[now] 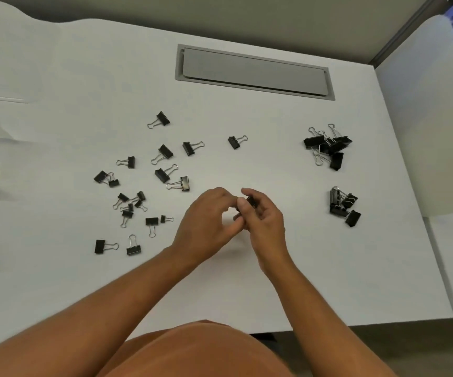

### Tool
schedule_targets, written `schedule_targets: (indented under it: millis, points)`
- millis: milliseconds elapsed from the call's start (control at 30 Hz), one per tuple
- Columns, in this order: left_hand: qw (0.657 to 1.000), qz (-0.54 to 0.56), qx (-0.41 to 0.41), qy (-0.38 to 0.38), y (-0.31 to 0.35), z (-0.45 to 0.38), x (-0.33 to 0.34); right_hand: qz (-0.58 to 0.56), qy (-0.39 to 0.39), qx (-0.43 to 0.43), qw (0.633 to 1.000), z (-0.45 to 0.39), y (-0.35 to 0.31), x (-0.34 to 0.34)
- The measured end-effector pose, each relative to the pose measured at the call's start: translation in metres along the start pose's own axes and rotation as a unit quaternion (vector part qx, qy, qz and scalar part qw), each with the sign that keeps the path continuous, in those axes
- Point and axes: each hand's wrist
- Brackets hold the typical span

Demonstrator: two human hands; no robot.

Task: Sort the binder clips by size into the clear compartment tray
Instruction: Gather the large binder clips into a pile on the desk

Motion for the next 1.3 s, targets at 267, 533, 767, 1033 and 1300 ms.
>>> schedule_targets:
  millis: [267, 533, 767, 1033, 1300]
  points:
    - [0.990, -0.046, 0.089, -0.103, 0.029, -0.006, 0.066, 0.139, 0.032, 0.024, 0.989, -0.004, -0.016, -0.097]
    - [0.955, -0.233, 0.144, -0.115, 0.039, 0.002, 0.105, 0.339, 0.099, -0.144, 0.924, -0.039, -0.042, -0.214]
    - [0.949, -0.261, 0.126, -0.126, 0.043, 0.000, 0.103, 0.449, 0.062, -0.247, 0.856, -0.089, -0.031, -0.257]
    - [0.953, -0.257, 0.112, -0.114, 0.045, -0.001, 0.105, 0.525, -0.002, -0.269, 0.808, -0.105, -0.007, -0.260]
    - [0.953, -0.258, 0.106, -0.118, 0.043, -0.001, 0.106, 0.513, -0.031, -0.341, 0.787, -0.130, -0.009, -0.281]
Point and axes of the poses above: each hand's wrist, its own z-axis away from the middle knuckle, its own x-axis out of the palm, y = z × x, and after that the axes turned 13 degrees about -z, right-handed
